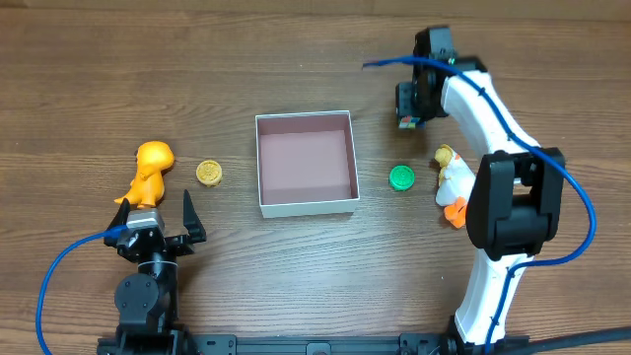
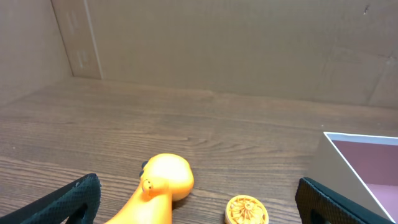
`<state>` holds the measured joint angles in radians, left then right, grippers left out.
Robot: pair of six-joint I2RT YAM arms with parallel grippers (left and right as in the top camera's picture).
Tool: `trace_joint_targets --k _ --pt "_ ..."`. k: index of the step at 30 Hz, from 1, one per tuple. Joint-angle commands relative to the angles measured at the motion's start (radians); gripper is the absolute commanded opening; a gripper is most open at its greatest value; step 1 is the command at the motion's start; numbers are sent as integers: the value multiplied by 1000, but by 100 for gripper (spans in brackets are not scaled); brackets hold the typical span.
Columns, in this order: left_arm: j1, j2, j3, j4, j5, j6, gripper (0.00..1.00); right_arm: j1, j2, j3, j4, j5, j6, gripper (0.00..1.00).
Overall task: Pack container
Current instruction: 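Lift the cube and carry it left over the white box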
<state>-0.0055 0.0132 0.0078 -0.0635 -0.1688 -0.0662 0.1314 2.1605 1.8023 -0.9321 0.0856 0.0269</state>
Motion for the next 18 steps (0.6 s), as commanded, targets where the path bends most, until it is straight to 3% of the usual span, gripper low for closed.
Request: trace_joint_targets --k 1,10,18 --pt "7 -2 -3 1 5 26 100 3 -10 209 -88 8 11 32" --pt "7 -2 -3 1 5 26 100 35 -11 587 -428 -13 143 32" --pt "7 -2 -3 1 5 26 100 150 -14 748 -639 -8 264 32"
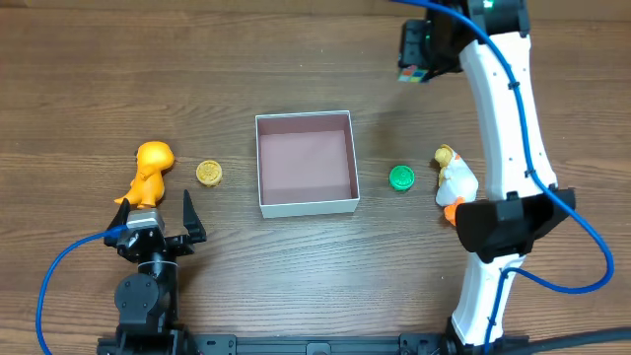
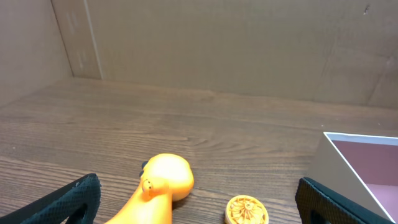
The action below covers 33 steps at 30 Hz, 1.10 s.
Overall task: Pack container
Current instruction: 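Lift the cube and carry it left over the white box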
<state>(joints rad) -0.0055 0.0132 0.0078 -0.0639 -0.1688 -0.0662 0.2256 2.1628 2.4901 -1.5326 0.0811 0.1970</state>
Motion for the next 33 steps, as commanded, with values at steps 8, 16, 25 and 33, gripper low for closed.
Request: trace_joint_targets --k 8,16,25,33 --pt "7 -2 -3 1 5 26 100 161 -16 62 -159 -6 224 32" --pt "7 -2 -3 1 5 26 100 240 -9 27 -153 -7 223 32" --pt "7 -2 -3 1 5 26 100 275 -9 -192 -18 -23 223 32" --pt "7 -2 -3 1 5 26 100 275 -9 -377 105 -31 223 32"
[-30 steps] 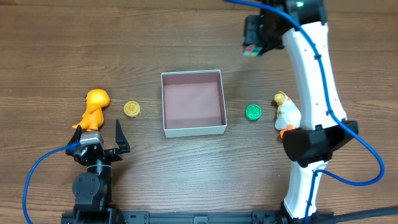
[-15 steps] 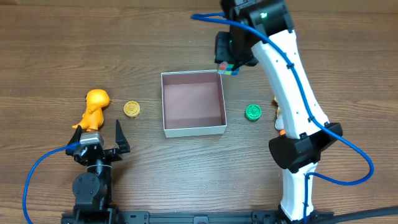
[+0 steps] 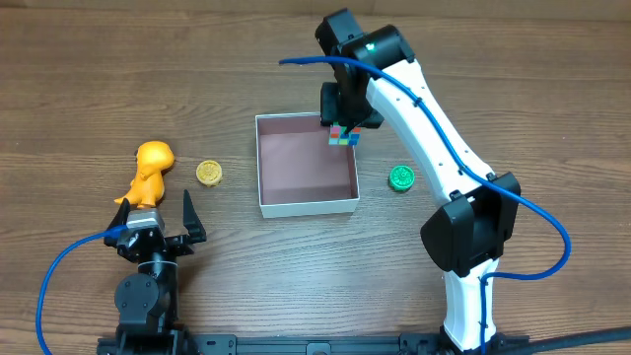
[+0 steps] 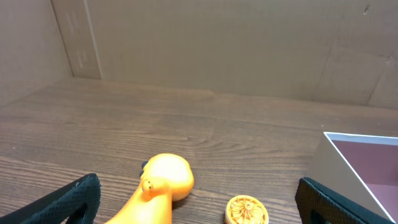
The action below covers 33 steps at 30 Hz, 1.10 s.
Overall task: Pack container
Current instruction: 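Lift the cube and carry it left over the white box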
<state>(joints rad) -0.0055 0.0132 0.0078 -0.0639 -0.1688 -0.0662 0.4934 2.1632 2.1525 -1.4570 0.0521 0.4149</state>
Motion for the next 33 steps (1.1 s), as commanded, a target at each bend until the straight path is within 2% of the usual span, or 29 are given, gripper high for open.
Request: trace_joint_targets --k 1,21,33 --pt "7 -2 -3 1 5 26 100 8 -9 -51 42 -2 5 32" --pt "7 -2 -3 1 5 26 100 79 -8 -64 129 46 -3 34" --pt "7 -2 -3 1 5 26 100 79 -8 -204 257 41 -23 36"
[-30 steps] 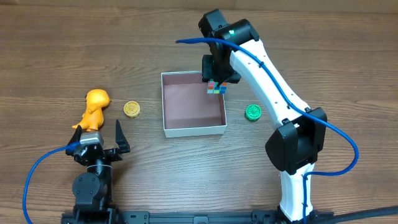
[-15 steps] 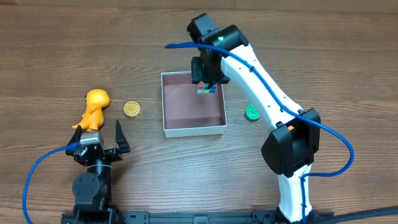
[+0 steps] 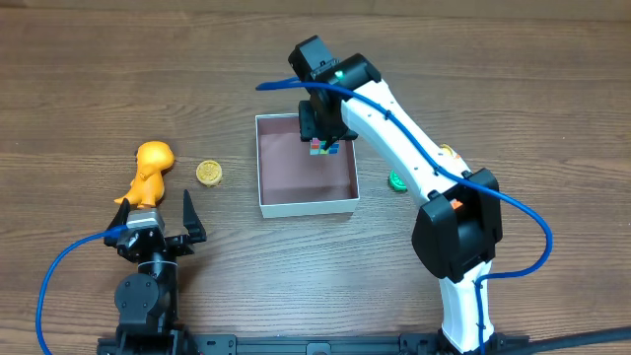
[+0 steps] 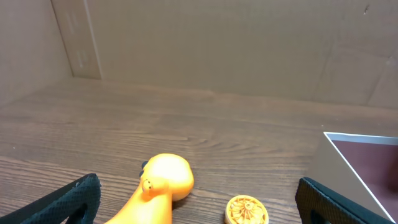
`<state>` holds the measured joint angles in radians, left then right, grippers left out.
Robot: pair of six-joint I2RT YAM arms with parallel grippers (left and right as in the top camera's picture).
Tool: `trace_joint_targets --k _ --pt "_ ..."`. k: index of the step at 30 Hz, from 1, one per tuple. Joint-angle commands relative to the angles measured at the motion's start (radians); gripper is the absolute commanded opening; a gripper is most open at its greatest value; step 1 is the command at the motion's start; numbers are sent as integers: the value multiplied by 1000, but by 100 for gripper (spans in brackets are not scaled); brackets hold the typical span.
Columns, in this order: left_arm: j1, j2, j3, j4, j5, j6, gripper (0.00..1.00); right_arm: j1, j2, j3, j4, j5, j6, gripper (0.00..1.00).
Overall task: Pack container
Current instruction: 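Lift the cube and carry it left over the white box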
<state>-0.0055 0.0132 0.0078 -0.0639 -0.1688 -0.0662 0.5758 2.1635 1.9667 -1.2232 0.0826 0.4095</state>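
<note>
A white box with a pink floor (image 3: 306, 192) stands mid-table; its near corner shows in the left wrist view (image 4: 329, 140). My right gripper (image 3: 321, 138) hangs over the box's back right part, shut on a small multicoloured cube (image 3: 322, 148). An orange dinosaur toy (image 3: 150, 174) (image 4: 158, 186) and a yellow disc (image 3: 208, 174) (image 4: 247, 210) lie left of the box. A green disc (image 3: 395, 180) and a white and orange duck toy (image 3: 449, 155) lie to the right, mostly hidden by the arm. My left gripper (image 3: 160, 219) (image 4: 199, 205) rests open near the front edge.
Brown cardboard walls (image 4: 205, 43) close the table at the back and left. The right arm's white links (image 3: 404, 138) stretch from its base at the front right across the table to the box.
My right gripper has moved a little left and forward with the cube, from the box's back right corner to further over its inside. The left arm has not moved.
My right gripper held the cube low on the table behind the green disc. It then had the cube higher at the far right. After that it was at the box's back right corner, and now it is over the box's inside.
</note>
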Motion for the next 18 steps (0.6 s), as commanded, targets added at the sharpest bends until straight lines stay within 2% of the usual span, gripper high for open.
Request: trace_joint_targets --k 1,8,18 --pt "7 -2 -3 1 5 26 100 -4 -9 -19 25 10 -17 37" --pt "7 -2 -3 1 5 26 100 -9 -8 -30 51 25 -20 37" --pt "7 -2 -3 1 5 26 100 -10 -8 -137 127 37 -24 37"
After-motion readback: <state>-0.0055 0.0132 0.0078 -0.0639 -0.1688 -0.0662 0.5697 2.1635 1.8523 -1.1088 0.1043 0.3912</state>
